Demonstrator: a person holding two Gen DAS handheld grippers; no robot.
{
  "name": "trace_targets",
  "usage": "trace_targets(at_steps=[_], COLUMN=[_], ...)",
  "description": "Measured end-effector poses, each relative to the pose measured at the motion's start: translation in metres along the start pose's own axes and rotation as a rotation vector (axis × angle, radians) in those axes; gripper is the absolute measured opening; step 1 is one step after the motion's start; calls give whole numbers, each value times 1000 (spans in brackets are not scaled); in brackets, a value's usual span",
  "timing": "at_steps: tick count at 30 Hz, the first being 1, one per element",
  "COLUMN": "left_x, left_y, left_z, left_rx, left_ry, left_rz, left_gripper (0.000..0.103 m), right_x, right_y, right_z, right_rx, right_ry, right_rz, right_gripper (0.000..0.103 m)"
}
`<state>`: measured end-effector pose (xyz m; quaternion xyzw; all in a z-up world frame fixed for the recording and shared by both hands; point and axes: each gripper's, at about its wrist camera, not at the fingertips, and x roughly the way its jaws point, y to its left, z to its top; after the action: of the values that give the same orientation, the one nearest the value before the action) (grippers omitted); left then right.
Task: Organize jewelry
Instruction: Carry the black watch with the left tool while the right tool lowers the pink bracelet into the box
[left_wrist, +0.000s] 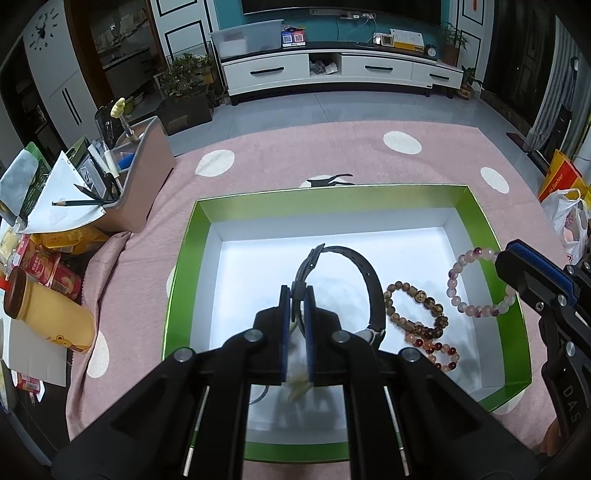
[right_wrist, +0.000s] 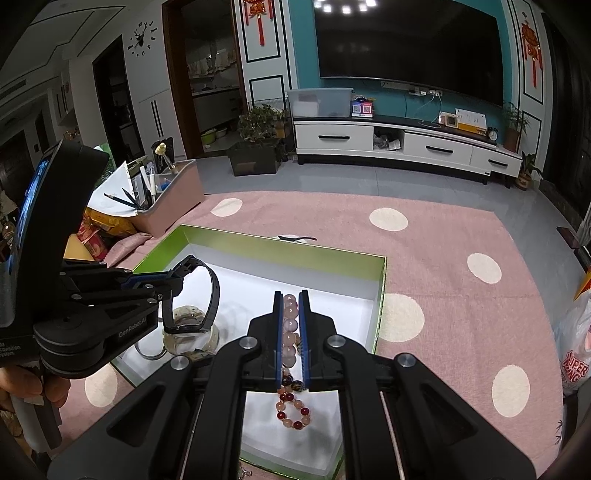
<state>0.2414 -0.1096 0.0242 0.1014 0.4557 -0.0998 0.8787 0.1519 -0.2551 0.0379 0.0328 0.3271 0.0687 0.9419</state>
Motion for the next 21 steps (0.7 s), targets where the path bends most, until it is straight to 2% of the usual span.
trace_targets(at_steps=[21], left_x=[18], left_y=[-10], left_z=[-3], left_rx=[24], left_ry=[40], left_rz=[15], left_gripper=[7], right_x=[17], right_y=[-6], right_z=[-11], right_rx=[26], right_ry=[51], right_rz=[9], right_gripper=[7])
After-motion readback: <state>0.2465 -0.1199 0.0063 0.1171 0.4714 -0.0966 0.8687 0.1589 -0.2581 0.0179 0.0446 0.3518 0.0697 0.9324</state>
